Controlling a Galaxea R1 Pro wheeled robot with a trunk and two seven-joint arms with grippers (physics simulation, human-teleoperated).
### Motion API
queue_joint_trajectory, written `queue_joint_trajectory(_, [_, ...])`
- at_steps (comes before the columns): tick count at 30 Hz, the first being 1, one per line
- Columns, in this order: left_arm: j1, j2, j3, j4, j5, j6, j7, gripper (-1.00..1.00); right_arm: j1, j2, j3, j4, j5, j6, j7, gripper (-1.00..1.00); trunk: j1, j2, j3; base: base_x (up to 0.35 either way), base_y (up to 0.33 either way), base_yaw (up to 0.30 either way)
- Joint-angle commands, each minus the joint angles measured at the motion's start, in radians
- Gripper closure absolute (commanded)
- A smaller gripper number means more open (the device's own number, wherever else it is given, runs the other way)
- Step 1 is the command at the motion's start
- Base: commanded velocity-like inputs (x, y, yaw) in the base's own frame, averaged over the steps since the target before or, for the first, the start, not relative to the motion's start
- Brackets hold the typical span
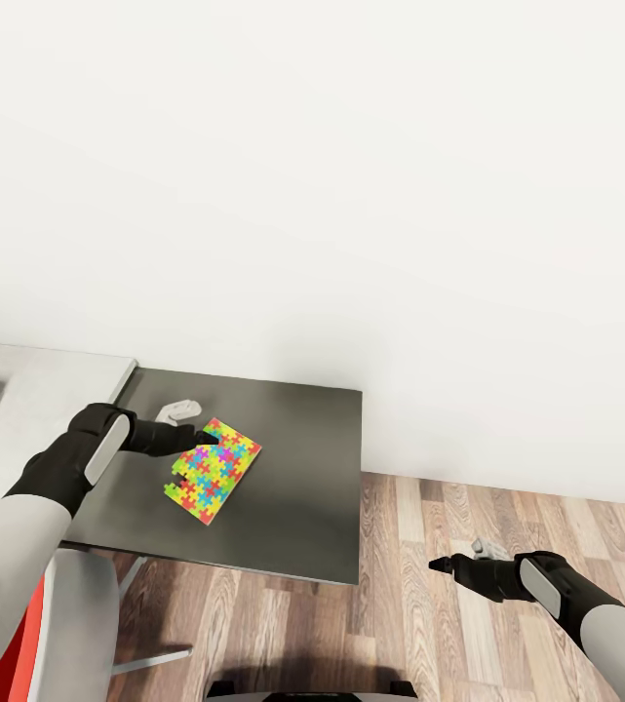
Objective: Put all the toys in the child's room - the three board games (two on the bed and one on the table), the two jigsaw puzzles on the table, and the tennis ball on the table - inside the toy box on the table in the child's room.
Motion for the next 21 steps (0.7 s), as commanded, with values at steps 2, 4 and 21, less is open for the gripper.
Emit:
queue_joint_trajectory(2, [-0.001,0.001,-0.003,0.001,-0.007,0.002,-0.008,-1.0,-0.001,-0.001,0.003,-0.001,-0.003,0.004,0.002,-1.0,0.001,-0.002,-0.001,0.0,0.0,0.0])
queue_joint_trajectory(4, [-0.001,0.0,-0.003,0.002,-0.007,0.002,-0.008,-1.0,-0.001,-0.001,0.003,-0.001,-0.003,0.004,0.002,-1.0,0.001,-0.002,-0.001,0.0,0.0,0.0])
queue_joint_trajectory(21, [-0.001,-0.002,-0.005,0.001,-0.008,0.012,-0.118,-1.0,-0.001,-0.002,0.003,-0.001,-0.003,0.004,0.002,-1.0,0.001,-0.002,-0.001,0.0,0.0,0.0])
